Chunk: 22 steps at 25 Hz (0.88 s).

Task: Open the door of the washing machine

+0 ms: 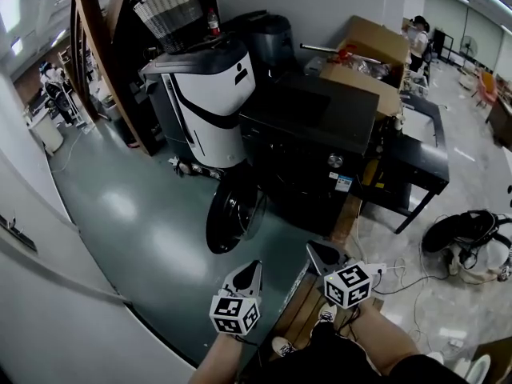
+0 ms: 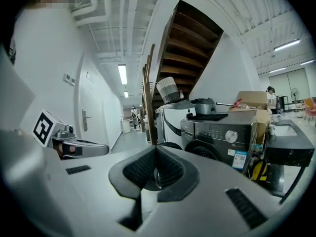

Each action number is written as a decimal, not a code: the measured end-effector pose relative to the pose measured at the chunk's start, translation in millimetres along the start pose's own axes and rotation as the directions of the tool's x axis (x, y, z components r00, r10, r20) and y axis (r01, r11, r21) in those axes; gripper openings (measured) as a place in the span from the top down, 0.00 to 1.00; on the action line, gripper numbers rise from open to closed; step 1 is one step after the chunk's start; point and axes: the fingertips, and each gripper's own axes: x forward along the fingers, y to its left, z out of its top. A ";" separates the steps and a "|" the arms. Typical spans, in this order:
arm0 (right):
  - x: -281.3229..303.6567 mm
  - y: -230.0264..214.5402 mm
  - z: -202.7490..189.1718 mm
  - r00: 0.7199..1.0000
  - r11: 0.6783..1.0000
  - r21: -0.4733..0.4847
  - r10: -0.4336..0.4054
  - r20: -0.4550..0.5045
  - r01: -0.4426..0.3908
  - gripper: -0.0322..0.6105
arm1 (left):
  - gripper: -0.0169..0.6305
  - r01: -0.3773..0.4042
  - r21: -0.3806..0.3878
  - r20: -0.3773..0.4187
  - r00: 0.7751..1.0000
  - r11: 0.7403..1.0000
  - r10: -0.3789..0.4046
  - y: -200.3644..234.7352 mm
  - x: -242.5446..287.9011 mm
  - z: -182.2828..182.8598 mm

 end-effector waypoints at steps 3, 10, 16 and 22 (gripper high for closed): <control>-11.3 -8.7 -4.5 1.000 0.999 0.018 -0.029 -0.002 0.029 0.92 | 0.95 0.015 0.015 -0.011 1.000 1.000 -0.015 -10.0 0.8 -4.4; -18.6 -12.1 -14.0 0.999 0.999 0.033 -0.041 -0.014 0.041 0.92 | 0.95 0.003 0.019 -0.031 1.000 1.000 -0.002 -11.9 1.3 -11.9; -17.3 -13.3 -16.2 0.999 0.999 0.031 -0.035 -0.018 0.036 0.92 | 0.95 0.000 0.019 -0.033 0.999 1.000 0.001 -11.1 1.5 -14.1; -16.5 -11.5 -14.4 0.999 0.999 0.027 -0.032 -0.017 0.033 0.92 | 0.95 -0.004 0.019 -0.034 0.999 1.000 0.005 -11.6 -0.3 -14.8</control>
